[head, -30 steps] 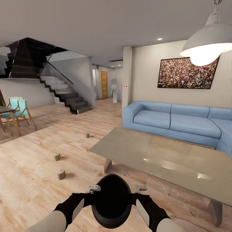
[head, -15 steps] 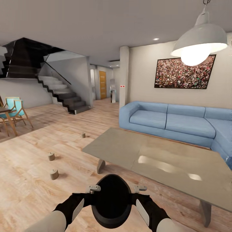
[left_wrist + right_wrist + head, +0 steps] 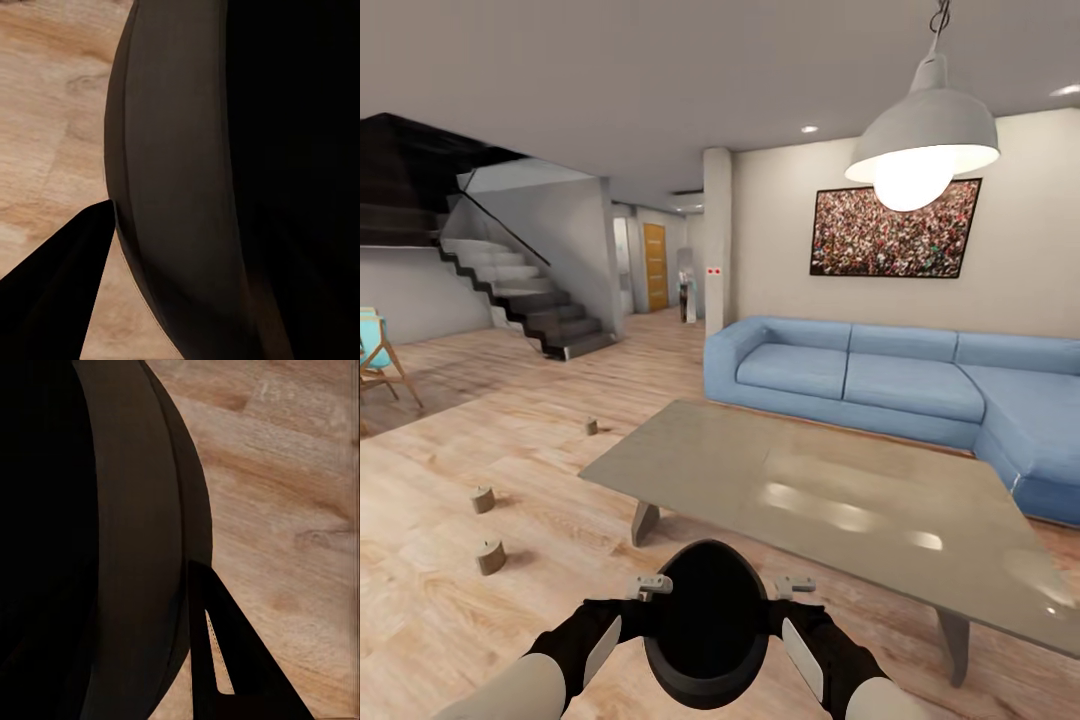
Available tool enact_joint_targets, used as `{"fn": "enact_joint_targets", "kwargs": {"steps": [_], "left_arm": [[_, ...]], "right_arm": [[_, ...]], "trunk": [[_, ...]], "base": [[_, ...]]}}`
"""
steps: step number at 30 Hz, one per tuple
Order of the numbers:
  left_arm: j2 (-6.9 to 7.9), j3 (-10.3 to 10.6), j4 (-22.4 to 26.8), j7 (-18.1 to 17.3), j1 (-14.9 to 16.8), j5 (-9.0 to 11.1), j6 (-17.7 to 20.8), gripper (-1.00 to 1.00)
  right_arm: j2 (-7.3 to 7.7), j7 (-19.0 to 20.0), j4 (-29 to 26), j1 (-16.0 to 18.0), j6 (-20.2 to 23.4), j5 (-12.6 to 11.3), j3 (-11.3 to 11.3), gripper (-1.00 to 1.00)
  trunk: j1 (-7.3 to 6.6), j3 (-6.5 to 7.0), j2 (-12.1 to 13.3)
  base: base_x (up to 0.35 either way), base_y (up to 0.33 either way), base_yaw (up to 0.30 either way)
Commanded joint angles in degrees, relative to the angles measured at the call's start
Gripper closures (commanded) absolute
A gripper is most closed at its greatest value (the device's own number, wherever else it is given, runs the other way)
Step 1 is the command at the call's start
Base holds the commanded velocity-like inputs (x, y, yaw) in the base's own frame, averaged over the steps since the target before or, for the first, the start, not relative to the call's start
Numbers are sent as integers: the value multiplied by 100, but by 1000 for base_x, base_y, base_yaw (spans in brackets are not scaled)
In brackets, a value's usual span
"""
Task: Place each of the two pumpkins and all three candles from the living room inside a cabinet in the living room (use any cabinet), then make sure every cabinet is closed, and position the cauldron so it is next to a table in the living room.
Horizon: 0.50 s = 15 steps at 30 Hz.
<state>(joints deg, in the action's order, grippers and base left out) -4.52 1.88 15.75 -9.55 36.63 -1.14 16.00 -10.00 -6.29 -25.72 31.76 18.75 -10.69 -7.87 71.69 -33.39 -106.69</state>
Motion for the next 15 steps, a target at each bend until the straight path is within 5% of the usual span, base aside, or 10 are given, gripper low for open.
{"fn": "enact_joint_targets", "kwargs": {"steps": [1, 15], "left_arm": [[4, 5, -2, -20, 2, -9, 35, 100], [4, 5, -2, -20, 2, -9, 35, 100]], "right_arm": [[0, -22, -126, 5, -284, -152, -101, 100], [0, -22, -126, 5, -284, -152, -101, 100]], "trunk": [[-1, 0, -4], [-1, 83, -4]], "base": [[0, -4, -231], [0, 0, -232]]}}
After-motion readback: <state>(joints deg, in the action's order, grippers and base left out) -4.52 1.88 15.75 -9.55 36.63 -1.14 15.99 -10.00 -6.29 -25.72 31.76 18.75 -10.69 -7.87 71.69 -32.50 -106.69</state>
